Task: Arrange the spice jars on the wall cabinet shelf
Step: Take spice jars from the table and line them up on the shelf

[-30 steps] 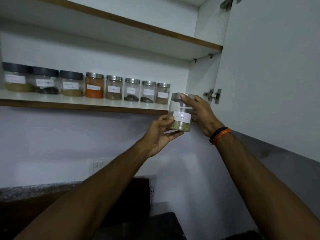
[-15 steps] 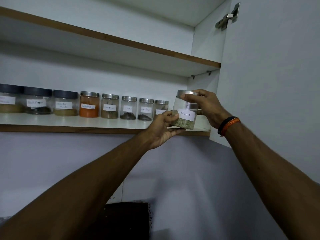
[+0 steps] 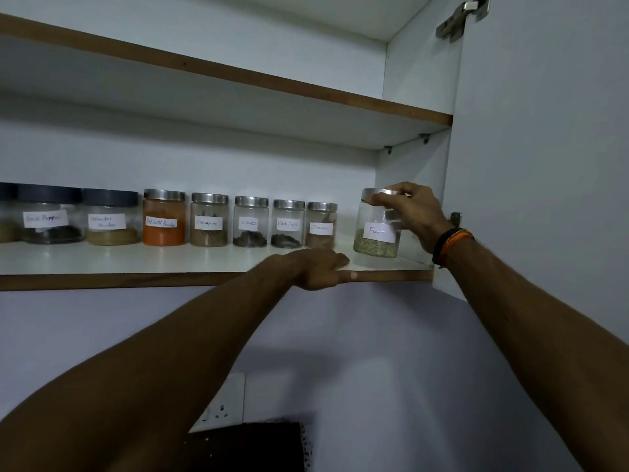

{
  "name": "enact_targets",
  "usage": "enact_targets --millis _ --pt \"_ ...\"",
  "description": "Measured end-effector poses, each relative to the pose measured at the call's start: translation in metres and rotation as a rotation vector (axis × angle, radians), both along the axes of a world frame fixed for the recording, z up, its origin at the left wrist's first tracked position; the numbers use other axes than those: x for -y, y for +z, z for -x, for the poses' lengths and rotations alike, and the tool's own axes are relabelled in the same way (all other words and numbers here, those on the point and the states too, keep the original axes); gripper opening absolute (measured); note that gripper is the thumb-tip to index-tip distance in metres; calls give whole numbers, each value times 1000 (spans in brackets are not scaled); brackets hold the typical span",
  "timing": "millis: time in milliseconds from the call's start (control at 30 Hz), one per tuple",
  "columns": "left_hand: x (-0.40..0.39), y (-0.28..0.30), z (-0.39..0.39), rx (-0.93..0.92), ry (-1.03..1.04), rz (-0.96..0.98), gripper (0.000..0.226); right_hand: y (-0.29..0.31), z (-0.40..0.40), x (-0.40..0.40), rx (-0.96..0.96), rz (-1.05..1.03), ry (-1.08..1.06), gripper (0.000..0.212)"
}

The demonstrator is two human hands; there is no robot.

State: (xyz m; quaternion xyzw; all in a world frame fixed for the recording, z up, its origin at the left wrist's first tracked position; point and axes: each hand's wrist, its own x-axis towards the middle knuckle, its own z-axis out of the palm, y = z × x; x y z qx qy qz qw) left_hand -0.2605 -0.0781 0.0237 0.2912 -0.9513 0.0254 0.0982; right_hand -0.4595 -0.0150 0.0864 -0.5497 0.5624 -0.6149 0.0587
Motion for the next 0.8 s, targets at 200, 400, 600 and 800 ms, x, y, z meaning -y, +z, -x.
enact_targets --millis 200,400,600,800 --pt "14 0 11 93 21 10 71 -19 19 43 67 -20 -68 59" --pt "13 1 13 112 12 54 68 -26 25 76 20 17 -92 54" --pt "11 3 14 121 13 36 68 -24 31 97 -34 22 -93 47" --pt "12 4 14 107 15 12 67 -11 41 113 -112 -62 -87 50"
